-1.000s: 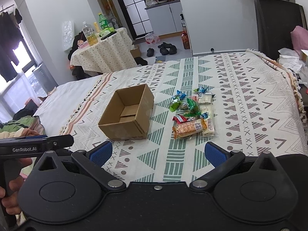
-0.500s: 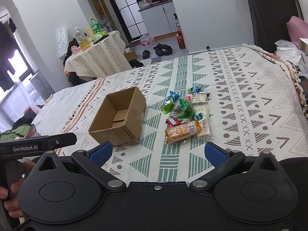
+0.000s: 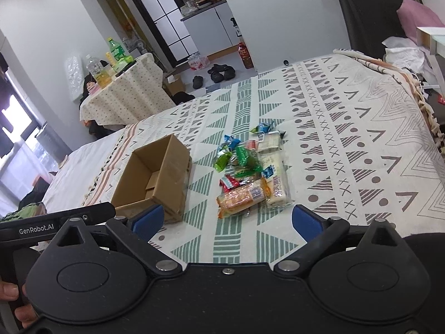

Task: Organize snacks
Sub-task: 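Move left tool to orange cracker pack while right tool moves to white cake pack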

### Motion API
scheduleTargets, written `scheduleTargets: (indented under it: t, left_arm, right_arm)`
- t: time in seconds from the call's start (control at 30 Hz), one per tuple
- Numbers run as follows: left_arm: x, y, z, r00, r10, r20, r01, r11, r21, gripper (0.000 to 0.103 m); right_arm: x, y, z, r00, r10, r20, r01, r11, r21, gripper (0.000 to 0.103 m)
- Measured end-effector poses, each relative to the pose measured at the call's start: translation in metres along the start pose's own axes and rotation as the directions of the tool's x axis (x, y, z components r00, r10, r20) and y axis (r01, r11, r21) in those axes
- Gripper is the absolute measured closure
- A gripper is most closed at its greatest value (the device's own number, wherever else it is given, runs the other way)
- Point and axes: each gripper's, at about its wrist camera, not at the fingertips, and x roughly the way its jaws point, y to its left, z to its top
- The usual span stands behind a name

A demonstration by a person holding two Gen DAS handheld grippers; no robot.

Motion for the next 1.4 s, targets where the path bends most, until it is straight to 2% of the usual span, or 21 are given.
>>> scheduleTargets:
  t: [0.13,0.4,0.47,0.8,1.2,1.4]
  left_arm:
    - [0.016,-0.007,0.003,1.0,-0.002,-0.017,0.002,1.0,0.01,0.003]
    - [0.05,-0.015,0.006,0.999,0.002,-0.054,0.0,1.0,0.032,0.003]
    - [0.058,-0.017,0.007,0.998,-0.003,-0.062,0.005,0.999,0.039,0.007]
    - [0.105,-0.028,0.01,0.992,-0.003,-0.128,0.009,0.999,0.046,0.01]
    - [0.159,-0.039,0.011,0.975,0.019,-0.222,0.002,0.995,0.097,0.01]
    - [0.19,-0.043,0.011,0.959,0.02,-0.283,0.01,0.994,0.105,0.01]
  right_arm:
    - [0.01,-0.012,0.003,1.0,-0.002,-0.004,0.002,1.0,0.019,0.006]
    - [0.04,-0.038,0.005,0.999,0.032,-0.027,-0.03,0.997,0.065,0.02]
    - [0.049,-0.045,0.004,0.999,0.037,-0.037,-0.034,0.996,0.086,0.022]
    - [0.08,-0.069,0.005,0.997,0.062,-0.055,-0.054,0.989,0.139,0.027]
    - [0.119,-0.095,0.009,0.991,0.092,-0.097,-0.067,0.97,0.232,0.034]
    - [0.137,-0.105,0.011,0.988,0.099,-0.116,-0.064,0.96,0.273,0.039]
